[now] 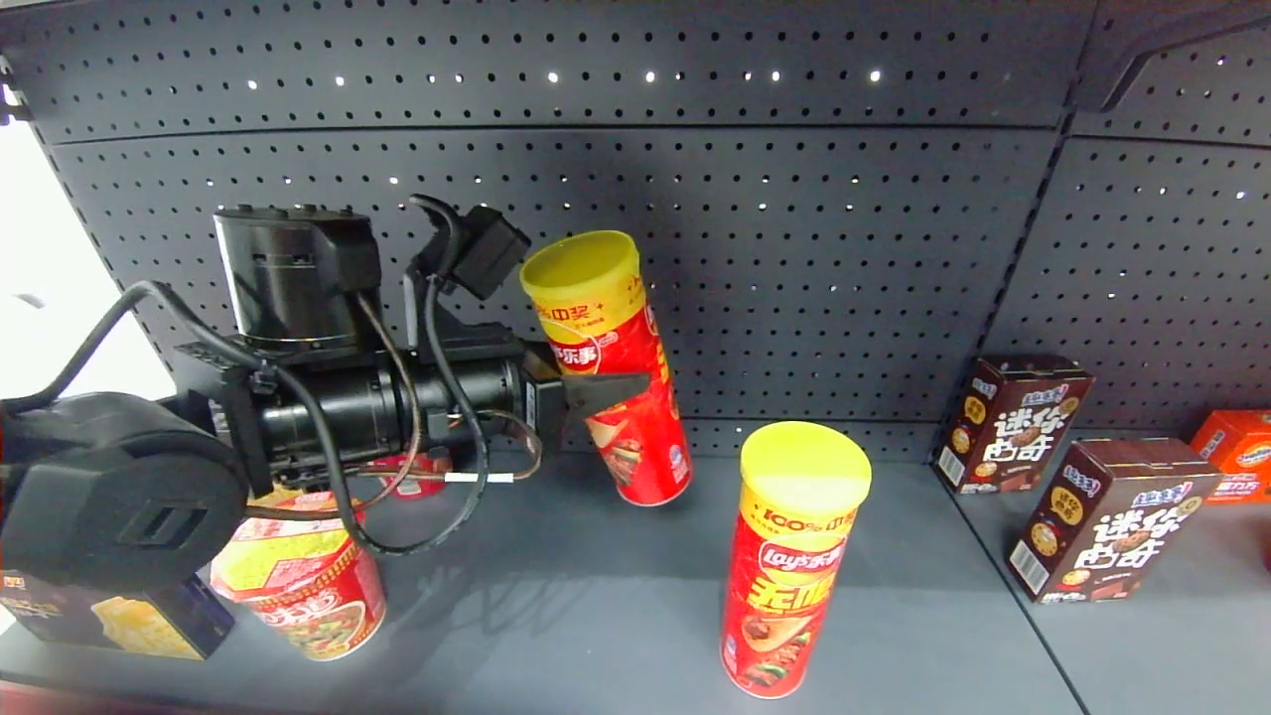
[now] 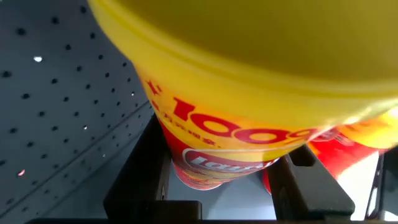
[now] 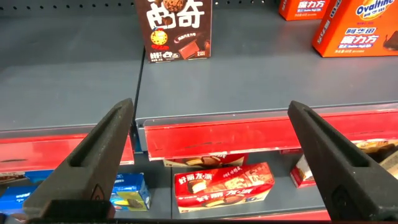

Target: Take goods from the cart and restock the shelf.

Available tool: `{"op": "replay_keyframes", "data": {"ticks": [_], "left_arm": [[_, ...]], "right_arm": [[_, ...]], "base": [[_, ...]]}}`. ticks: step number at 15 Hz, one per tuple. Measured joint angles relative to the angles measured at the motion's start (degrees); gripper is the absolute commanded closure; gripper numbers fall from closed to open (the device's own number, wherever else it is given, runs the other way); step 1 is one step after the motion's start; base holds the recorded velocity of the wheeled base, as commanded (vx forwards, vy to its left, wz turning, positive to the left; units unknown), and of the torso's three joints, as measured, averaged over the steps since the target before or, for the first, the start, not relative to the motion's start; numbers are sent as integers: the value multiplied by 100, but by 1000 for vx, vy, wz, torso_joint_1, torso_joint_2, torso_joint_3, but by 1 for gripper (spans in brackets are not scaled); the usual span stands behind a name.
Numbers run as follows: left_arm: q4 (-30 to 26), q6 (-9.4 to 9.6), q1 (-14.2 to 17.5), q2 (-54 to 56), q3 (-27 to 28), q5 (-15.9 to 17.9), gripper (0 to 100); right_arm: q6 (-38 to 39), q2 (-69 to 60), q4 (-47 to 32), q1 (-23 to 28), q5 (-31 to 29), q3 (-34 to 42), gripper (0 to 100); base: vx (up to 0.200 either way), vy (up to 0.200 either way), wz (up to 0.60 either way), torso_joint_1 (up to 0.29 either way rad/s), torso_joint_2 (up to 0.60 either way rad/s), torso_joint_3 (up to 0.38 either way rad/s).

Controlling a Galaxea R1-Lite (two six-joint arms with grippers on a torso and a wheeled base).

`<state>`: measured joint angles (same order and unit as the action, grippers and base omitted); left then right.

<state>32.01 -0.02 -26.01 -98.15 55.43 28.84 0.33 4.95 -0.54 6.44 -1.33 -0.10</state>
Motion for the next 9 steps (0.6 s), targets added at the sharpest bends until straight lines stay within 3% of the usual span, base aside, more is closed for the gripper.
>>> {"op": "replay_keyframes", "data": {"ticks": [4, 6, 9], "left_arm": [[-67, -40, -193, -508, 215, -148, 100], [-457, -51, -466, -673, 435, -670, 100], [-667, -202, -702, -889, 805, -1193, 100]], "right_arm": [[-1, 1, 0, 0, 0, 0, 0], [0, 1, 5, 0, 0, 2, 0], [0, 0, 2, -5, 0, 2, 0]], "base": [[0, 0, 0, 0, 0, 0], [0, 0, 0, 0, 0, 0], [0, 0, 0, 0, 0, 0]]}}
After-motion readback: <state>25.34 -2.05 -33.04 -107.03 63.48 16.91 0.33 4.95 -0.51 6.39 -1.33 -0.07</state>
